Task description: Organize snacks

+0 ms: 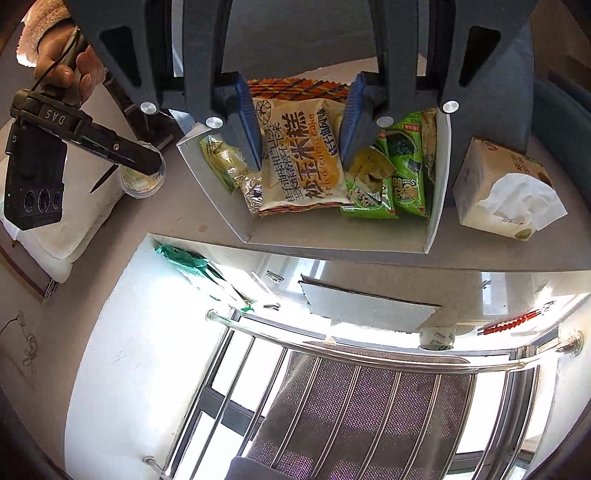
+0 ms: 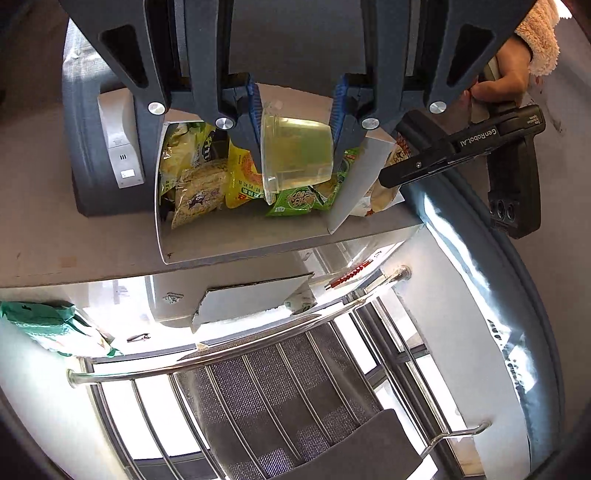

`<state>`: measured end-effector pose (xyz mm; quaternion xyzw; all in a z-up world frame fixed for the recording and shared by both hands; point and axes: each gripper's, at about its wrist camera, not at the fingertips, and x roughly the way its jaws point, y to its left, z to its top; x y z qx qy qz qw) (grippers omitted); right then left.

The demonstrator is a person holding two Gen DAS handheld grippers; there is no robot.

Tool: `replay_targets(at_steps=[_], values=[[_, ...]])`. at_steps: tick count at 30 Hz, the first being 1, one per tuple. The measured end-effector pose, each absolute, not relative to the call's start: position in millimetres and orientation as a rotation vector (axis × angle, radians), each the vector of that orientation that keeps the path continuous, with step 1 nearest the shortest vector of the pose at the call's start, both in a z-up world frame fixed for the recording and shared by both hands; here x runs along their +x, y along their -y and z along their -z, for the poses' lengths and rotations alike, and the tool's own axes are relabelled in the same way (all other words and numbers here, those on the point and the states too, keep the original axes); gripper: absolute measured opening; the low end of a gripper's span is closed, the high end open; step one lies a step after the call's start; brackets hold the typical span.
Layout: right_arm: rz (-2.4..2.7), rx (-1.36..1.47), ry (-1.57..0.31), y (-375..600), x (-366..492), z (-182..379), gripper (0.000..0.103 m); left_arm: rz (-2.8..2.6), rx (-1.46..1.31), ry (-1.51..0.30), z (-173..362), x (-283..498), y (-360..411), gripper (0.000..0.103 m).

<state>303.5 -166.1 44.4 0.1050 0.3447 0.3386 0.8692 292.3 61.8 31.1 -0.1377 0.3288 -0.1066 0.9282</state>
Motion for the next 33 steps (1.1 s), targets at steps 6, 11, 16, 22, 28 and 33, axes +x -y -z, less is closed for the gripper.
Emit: replay_targets(at_steps=[6, 11, 16, 22, 28, 33], values=[[-0.651, 0.161, -0.825, 146, 372, -25, 0.033, 0.183, -0.227, -0.747, -23, 351, -53, 0.044], [-0.623, 0.160, -0.873, 139, 396, -10, 0.034, 0.147, -0.209, -0.813, -8, 379, -47, 0.070], [-0.615, 0.245, -0.869, 147, 401, -7, 0.103, 0.133, -0.201, -0.814, -5, 378, -48, 0.103], [-0.575, 0.188, -0.866, 146, 391, -13, 0.103, 0.089, -0.172, -0.765, -17, 358, -50, 0.103], [-0.547, 0.048, -0.794, 136, 357, -26, 0.103, 0.033, -0.112, -0.656, -39, 315, -45, 0.103], [-0.447, -0.077, -0.683, 141, 306, -46, 0.103, -0.007, -0.103, -0.563, -53, 258, -49, 0.103]])
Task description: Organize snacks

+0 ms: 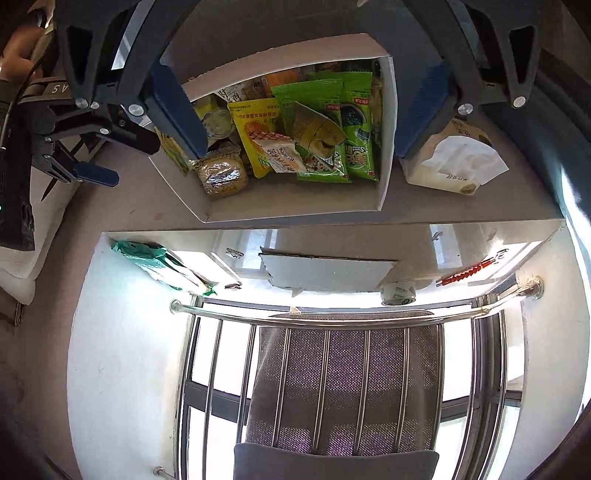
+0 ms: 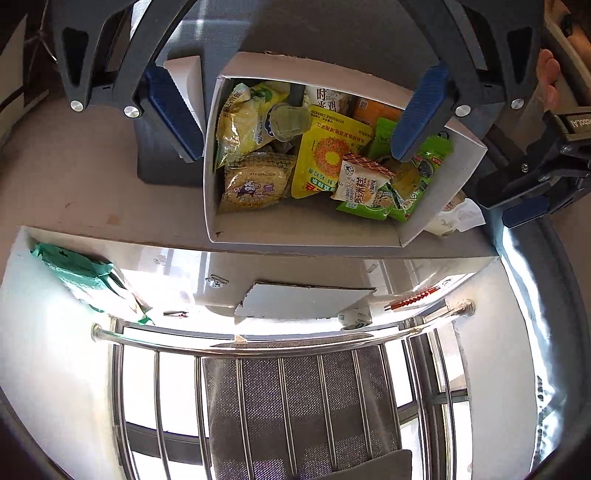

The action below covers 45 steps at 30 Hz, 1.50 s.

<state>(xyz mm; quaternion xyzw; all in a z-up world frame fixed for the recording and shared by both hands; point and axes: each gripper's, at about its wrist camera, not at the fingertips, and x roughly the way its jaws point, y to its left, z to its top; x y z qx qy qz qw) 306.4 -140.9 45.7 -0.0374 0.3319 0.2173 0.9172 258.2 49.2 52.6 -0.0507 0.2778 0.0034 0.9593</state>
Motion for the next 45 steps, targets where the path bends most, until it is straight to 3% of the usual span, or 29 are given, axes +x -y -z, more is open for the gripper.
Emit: replay_targets(at_steps=[6, 21, 45], values=[[-0.493, -0.036, -0.552, 167, 223, -69, 0.103, -0.055, -0.043, -0.510, -54, 177, -38, 0.103], [-0.492, 0.023, -0.608, 209, 66, -37, 0.103, -0.056, -0.093, -0.542, -27, 24, -1, 0.103], [-0.496, -0.009, -0.579, 209, 46, -43, 0.103, -0.050, -0.087, -0.551, -32, 19, 6, 0.103]])
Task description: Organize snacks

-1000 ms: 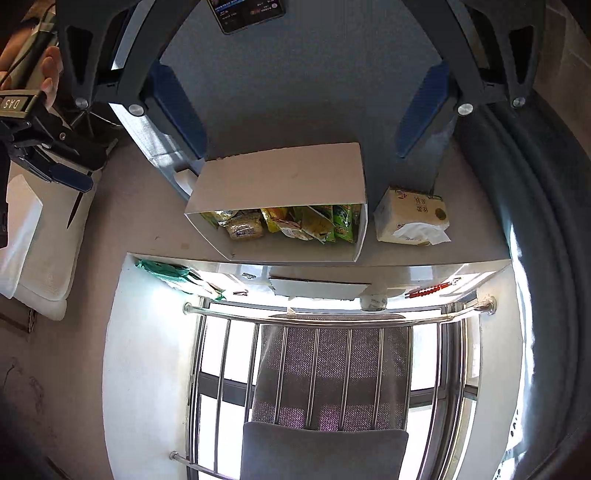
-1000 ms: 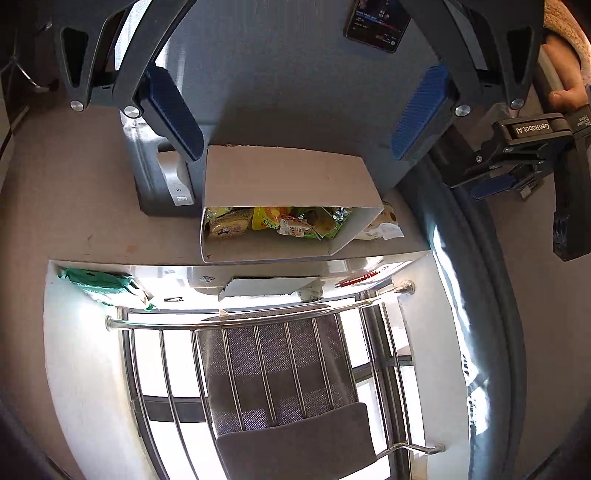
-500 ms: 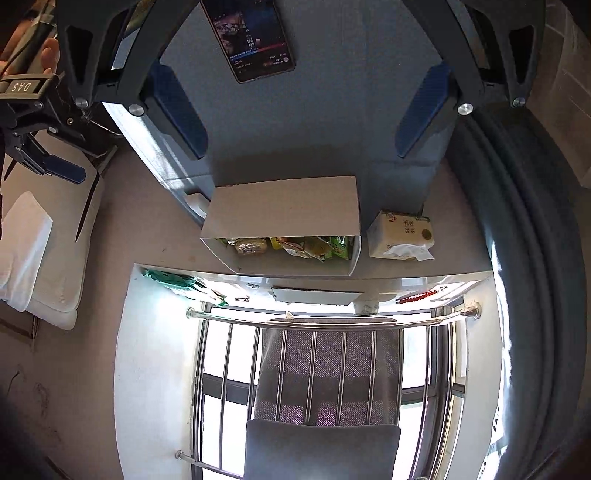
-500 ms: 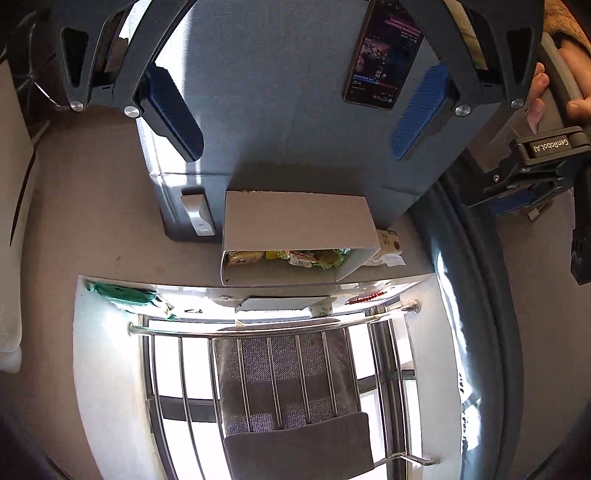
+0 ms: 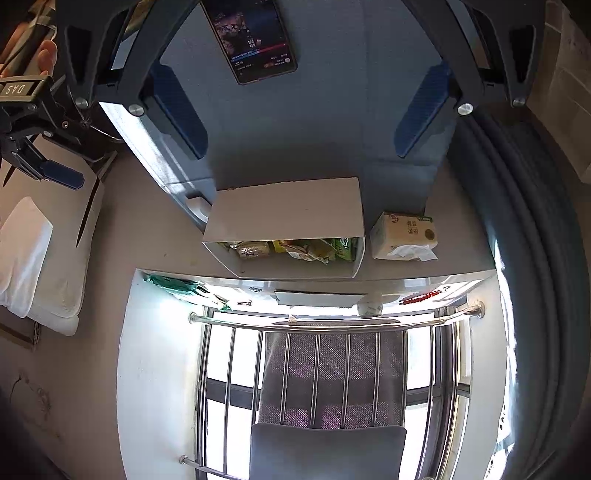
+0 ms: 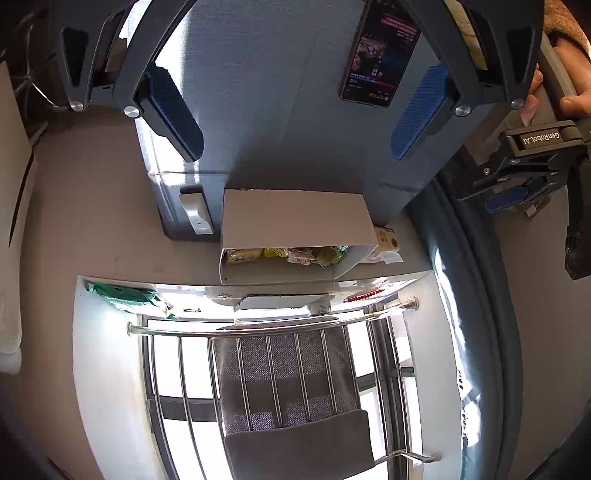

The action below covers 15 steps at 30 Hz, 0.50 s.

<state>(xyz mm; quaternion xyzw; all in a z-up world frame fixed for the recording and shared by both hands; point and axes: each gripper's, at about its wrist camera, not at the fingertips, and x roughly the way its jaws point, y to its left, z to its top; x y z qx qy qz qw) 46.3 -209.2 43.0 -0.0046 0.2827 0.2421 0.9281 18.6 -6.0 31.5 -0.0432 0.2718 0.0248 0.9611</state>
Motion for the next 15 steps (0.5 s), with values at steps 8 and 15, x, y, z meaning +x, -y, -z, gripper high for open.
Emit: replay_targets(at_steps=[8, 15], values=[[-0.502, -0.021, -0.578, 206.5, 45.9, -44.2, 0.103, -0.049, -0.084, -0.555, -31.6, 20.2, 5.7, 0.103], [-0.509, -0.028, -0.579, 204.2, 46.2, -44.4, 0.103, -0.044, -0.082, -0.556, -31.4, 20.1, 5.9, 0.103]])
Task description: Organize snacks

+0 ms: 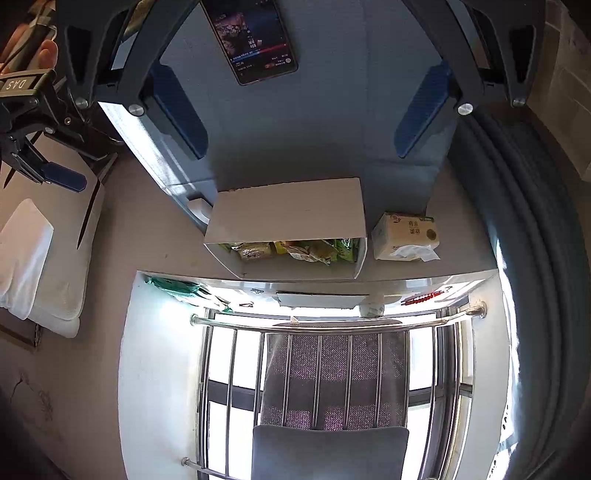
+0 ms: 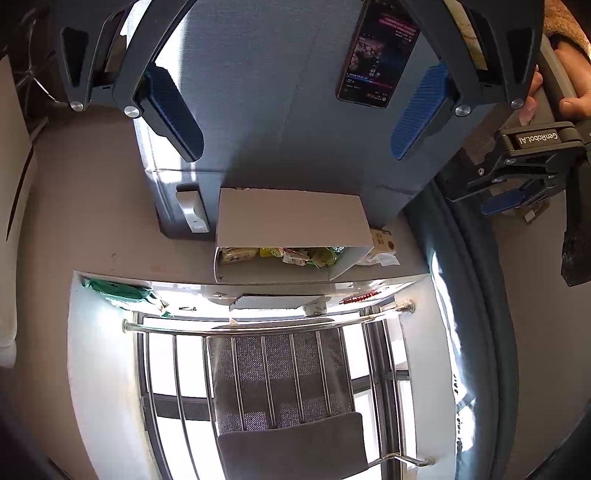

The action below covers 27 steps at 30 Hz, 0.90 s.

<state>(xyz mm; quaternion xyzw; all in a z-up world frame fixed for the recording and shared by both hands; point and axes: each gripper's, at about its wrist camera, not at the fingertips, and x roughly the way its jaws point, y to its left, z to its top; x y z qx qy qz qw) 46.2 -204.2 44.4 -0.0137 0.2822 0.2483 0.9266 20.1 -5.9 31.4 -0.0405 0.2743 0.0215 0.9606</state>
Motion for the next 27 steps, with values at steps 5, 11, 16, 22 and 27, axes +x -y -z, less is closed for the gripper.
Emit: replay_targets(at_steps=[5, 11, 16, 22, 27], values=[[-0.511, -0.028, -0.573, 203.0, 45.7, -46.3, 0.103, -0.041, -0.078, -0.559, -31.4, 21.3, 6.5, 0.103], [-0.514, -0.030, -0.575, 203.3, 46.7, -46.1, 0.103, -0.043, -0.072, -0.557, -31.8, 20.7, 7.0, 0.103], [-0.514, -0.030, -0.574, 203.7, 46.2, -46.6, 0.103, -0.041, -0.069, -0.561, -30.8, 21.3, 6.9, 0.103], [-0.514, -0.029, -0.571, 204.4, 45.3, -46.7, 0.103, -0.039, -0.072, -0.562, -31.1, 21.6, 6.0, 0.103], [-0.513, -0.029, -0.572, 204.4, 45.0, -46.1, 0.103, -0.042, -0.069, -0.566, -30.3, 22.0, 6.3, 0.103]])
